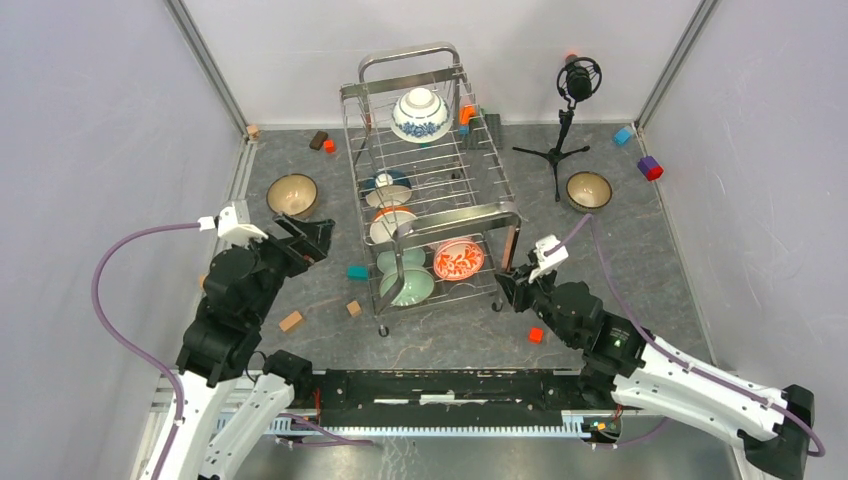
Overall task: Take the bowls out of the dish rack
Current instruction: Move the dish rack to the center of the board.
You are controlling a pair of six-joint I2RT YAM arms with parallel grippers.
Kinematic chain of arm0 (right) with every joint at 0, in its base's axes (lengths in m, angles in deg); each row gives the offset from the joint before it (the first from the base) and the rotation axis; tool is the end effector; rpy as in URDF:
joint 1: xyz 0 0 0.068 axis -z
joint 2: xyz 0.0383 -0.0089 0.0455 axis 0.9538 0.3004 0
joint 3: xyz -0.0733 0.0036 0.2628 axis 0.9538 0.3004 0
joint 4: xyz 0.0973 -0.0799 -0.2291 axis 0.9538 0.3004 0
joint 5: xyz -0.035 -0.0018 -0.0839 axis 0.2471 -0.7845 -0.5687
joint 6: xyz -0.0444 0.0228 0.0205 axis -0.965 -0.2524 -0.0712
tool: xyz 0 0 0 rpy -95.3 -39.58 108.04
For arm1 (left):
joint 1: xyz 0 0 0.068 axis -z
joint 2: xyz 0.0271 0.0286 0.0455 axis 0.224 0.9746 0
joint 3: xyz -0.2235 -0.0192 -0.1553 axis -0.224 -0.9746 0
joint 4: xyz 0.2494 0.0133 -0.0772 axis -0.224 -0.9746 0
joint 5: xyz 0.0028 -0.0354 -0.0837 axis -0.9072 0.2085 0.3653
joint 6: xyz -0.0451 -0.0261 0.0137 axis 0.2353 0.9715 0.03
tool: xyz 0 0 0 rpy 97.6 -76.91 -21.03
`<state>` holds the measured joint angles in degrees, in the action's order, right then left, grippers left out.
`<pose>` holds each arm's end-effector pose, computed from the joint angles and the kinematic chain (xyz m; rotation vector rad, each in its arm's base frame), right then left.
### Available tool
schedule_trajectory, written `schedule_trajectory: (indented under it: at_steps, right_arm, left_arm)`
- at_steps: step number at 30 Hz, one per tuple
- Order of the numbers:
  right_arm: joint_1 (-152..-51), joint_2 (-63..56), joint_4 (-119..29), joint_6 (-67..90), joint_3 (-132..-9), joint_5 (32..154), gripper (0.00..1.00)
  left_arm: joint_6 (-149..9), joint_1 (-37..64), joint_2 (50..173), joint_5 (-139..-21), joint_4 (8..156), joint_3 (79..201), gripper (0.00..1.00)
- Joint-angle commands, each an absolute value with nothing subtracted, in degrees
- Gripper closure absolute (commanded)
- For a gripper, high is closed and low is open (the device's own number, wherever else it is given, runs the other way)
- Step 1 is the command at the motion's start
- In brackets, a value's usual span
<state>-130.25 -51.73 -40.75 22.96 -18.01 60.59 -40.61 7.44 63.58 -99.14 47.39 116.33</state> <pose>0.0940 0.1211 0.2498 -0.3266 1.8009 0.5545 0.0957 -0.0282 0.3587 -0.4605 1.7444 -0.6032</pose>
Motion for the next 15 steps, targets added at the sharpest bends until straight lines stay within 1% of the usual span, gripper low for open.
schedule_trajectory:
  at_steps: [1,6,8,9,11,13,15]
  right_arm:
    - [-137.16,-52.41,-31.54,40.5,-14.57,74.79,0.96]
    - [-142.77,-51.59,-31.56,42.28,-14.54,71.44,0.95]
    - [-143.76,-51.22,-31.23,42.28,-14.47,70.52,0.92]
    - [-144.01,-51.44,-30.84,42.14,-14.43,69.88,0.87]
    - [-144.05,-52.74,-29.0,42.08,-15.0,67.56,0.67]
    - [-144.06,-55.06,-26.2,41.56,-16.63,64.34,0.52]
    - [-144.04,-56.74,-22.56,40.3,-19.92,60.16,0.39]
  left_arm:
    - [-43.97,7.57,64.79,-100.92,49.93,119.87,0.0]
    - [-43.88,7.58,65.37,-100.67,50.41,120.84,0.0]
    - [-43.84,7.61,65.33,-100.55,50.31,120.96,0.0]
    - [-43.84,7.55,65.3,-100.55,50.24,121.06,0.0]
    - [-43.87,7.57,65.13,-100.67,49.98,121.44,0.0]
    - [-44.27,7.57,65.08,-100.91,49.61,122.14,0.0]
    - [-44.73,7.6,65.17,-101.3,49.34,123.15,0.0]
